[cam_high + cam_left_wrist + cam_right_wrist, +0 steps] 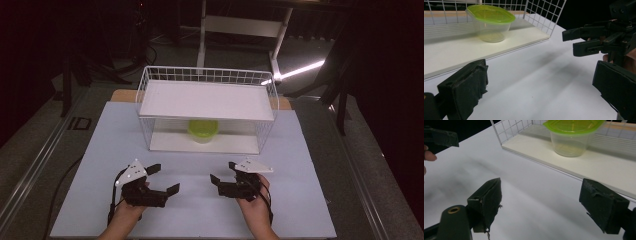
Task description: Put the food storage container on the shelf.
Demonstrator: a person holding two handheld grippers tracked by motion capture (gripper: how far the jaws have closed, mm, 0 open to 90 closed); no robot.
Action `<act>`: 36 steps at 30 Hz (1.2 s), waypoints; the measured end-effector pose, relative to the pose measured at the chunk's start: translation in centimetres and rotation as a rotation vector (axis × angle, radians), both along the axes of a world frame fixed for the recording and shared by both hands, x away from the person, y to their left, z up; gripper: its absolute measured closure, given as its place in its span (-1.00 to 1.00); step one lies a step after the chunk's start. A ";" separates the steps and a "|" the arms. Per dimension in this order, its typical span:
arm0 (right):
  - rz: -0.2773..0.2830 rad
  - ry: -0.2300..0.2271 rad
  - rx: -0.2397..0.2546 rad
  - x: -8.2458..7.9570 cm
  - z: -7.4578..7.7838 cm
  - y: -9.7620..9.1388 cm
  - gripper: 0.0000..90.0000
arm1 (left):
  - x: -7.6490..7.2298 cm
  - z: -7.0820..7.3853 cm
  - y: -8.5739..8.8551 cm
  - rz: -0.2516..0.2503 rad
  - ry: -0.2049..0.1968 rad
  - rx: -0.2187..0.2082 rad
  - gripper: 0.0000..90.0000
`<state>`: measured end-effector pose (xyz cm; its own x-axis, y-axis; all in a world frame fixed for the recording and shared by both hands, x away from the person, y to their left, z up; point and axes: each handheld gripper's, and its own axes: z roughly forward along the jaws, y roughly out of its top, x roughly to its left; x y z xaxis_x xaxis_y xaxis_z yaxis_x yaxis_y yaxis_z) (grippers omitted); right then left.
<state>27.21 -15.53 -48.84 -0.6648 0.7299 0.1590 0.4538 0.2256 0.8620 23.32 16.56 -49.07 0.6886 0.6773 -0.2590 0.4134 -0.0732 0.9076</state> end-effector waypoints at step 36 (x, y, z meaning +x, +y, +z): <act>-0.028 -0.035 -0.037 -2.7 -1.6 -5.3 -0.60 | -2.4 -2.3 3.0 0.036 -0.019 0.065 -0.98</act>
<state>24.48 -20.84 -50.42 -0.6484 0.7534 0.1091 0.4305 0.2448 0.8688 20.90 19.61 -51.40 0.6678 0.7168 -0.2007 0.3998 -0.1179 0.9090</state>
